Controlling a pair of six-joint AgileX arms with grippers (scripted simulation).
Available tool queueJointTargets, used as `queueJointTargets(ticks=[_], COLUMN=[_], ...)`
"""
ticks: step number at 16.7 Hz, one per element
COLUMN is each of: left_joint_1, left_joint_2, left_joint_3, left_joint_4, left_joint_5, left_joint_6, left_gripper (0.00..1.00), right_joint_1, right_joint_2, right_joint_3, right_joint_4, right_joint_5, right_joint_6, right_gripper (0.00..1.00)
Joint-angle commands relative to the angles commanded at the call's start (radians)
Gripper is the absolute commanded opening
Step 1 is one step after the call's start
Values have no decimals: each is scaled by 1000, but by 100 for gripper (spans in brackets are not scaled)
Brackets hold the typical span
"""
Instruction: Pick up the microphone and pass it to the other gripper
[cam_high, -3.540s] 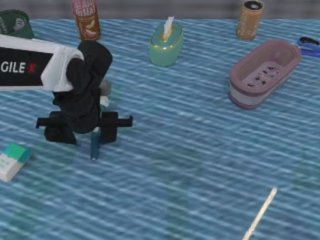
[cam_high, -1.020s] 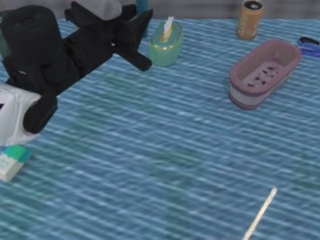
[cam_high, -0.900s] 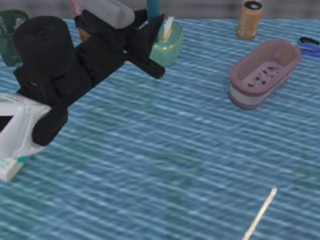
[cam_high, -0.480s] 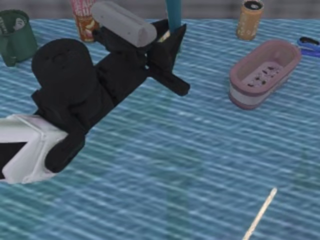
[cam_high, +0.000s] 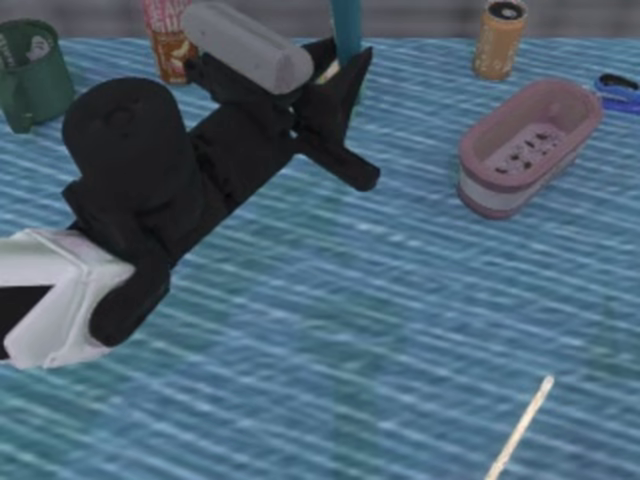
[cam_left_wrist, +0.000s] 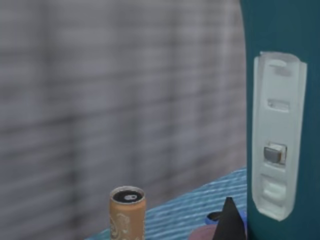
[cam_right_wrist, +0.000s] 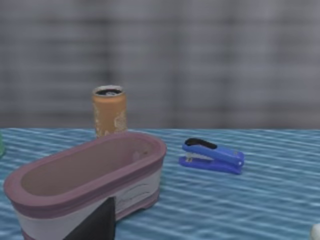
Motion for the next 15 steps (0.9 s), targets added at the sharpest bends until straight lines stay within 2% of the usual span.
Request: queueJointTargets(ticks=[3,6,15], left_joint_1=[0,0,0], left_joint_2=[0,0,0], left_joint_3=[0,0,0], left_joint_4=[0,0,0], left_joint_5=[0,0,0], left_joint_6=[0,0,0], left_gripper=[0,0,0], right_joint_1=[8,59,339], right_joint_2=[13,109,782], right_joint_3=[10,82,468], right_joint_4=[6,49,276], right_joint_5=[-5,-35,-199], right_joint_6=[-1,-7,-37], right_gripper=[100,100,100])
